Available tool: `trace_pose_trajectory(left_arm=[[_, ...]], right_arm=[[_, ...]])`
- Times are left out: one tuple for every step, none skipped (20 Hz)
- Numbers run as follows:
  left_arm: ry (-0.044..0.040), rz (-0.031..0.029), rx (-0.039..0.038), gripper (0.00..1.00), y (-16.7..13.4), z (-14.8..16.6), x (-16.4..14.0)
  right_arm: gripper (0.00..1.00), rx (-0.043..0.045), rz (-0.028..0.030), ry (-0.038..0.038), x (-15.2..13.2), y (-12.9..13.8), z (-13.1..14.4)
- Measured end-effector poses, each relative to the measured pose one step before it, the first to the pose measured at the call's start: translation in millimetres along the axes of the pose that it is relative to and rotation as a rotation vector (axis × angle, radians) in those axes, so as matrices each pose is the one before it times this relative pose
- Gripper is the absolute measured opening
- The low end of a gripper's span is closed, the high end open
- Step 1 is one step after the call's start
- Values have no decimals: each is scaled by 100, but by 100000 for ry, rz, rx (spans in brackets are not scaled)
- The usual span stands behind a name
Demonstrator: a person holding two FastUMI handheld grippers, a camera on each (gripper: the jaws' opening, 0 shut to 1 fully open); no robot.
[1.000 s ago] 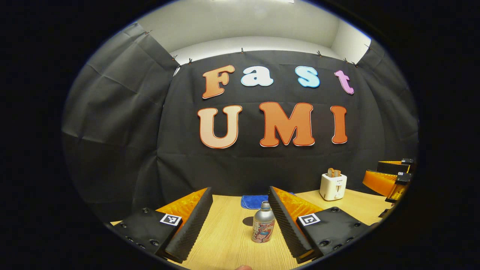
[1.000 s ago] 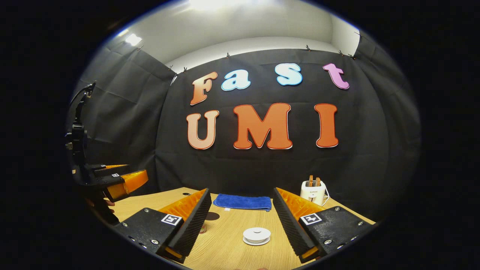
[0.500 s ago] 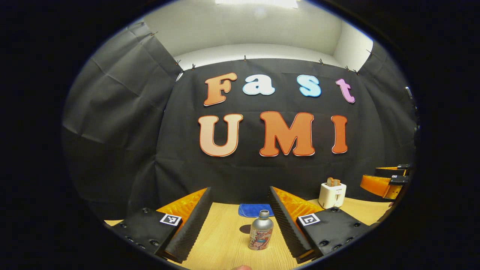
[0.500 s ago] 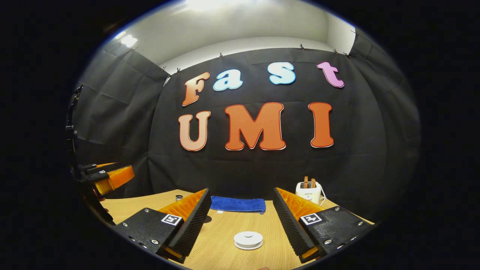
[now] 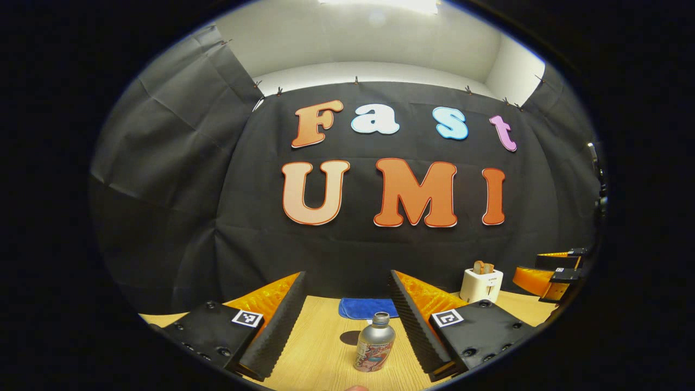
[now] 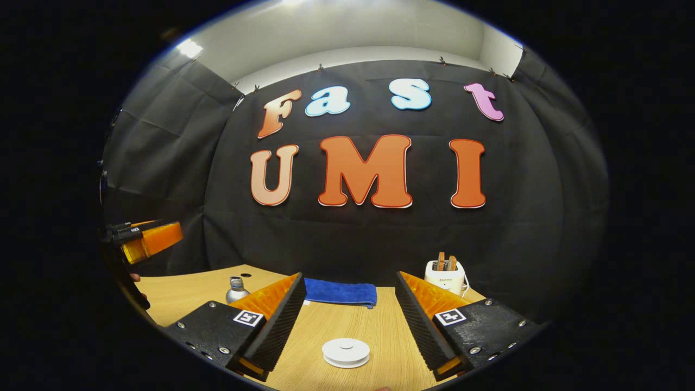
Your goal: Open the teacup lid with one hand, grasp the water bottle and pour water into the teacup with the other hand; after pouring, place the water bottle on the coaster and then close the teacup lid.
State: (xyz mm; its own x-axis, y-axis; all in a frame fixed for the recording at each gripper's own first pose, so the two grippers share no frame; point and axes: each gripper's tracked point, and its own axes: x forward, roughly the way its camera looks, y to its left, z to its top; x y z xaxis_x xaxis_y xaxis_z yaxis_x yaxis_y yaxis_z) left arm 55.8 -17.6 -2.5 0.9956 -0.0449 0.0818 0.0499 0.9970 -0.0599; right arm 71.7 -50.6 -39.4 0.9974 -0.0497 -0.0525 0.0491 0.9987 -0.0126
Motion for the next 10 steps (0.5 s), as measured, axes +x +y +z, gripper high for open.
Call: trace_pose_trajectory(left_arm=[[787,-331,241,97,1,-317,111],[1117,-474,216,97,-61,-468,43],[612,-507,118,97,20,-343,61],[774,-50,-156,97,166,-249,21],[741,37,-176,97,183,-268,113],[347,260,11,97,311,-322,164],[214,278,203,97,167,-255,-1],[490,193,684,97,172,-297,61],[1217,-182,1303,97,32,-474,206],[990,77,1138,97,47,-534,173]], right_arm=[[99,-166,692,917,326,153,-579],[99,-28,466,911,350,48,-596],[99,-85,237,943,342,86,-595],[99,122,-196,895,491,-119,-685],[99,123,225,1706,445,-106,-856],[99,415,368,1857,530,31,-931],[99,556,346,2189,503,-27,-824],[98,605,400,1932,525,41,-814],[98,890,824,1479,333,89,-880],[97,946,869,1816,452,152,-711]])
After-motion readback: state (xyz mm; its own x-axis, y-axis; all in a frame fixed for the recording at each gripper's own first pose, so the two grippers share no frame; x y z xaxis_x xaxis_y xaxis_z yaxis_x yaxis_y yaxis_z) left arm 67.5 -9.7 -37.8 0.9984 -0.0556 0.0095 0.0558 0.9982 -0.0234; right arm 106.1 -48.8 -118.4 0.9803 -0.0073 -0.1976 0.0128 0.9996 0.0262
